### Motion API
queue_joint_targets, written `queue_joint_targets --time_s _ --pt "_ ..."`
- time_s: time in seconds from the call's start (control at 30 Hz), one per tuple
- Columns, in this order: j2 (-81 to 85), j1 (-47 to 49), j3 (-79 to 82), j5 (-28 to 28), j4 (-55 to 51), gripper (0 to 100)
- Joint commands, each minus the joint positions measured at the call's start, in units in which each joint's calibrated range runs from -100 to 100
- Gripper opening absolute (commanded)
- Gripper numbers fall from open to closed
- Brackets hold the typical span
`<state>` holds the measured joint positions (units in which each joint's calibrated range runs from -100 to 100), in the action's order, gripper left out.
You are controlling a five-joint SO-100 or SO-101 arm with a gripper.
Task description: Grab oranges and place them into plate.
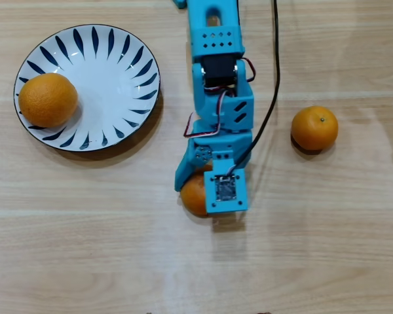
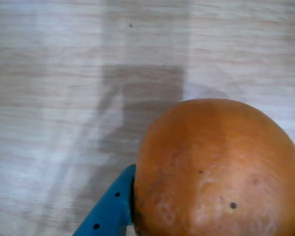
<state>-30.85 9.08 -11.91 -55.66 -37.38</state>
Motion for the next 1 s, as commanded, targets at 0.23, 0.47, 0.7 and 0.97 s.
queue_joint_targets --time_s 0.23,0.47,0.7,0.97 --pt "6.08 -0.12 -0.45 0.93 -2.28 28" --pt "21.47 -5.2 -5.16 5.16 -23.77 28" --pt "35.08 -16.25 -4.34 9.5 -37.69 28" --pt "47.33 -33.75 9.51 14.83 -43.02 28"
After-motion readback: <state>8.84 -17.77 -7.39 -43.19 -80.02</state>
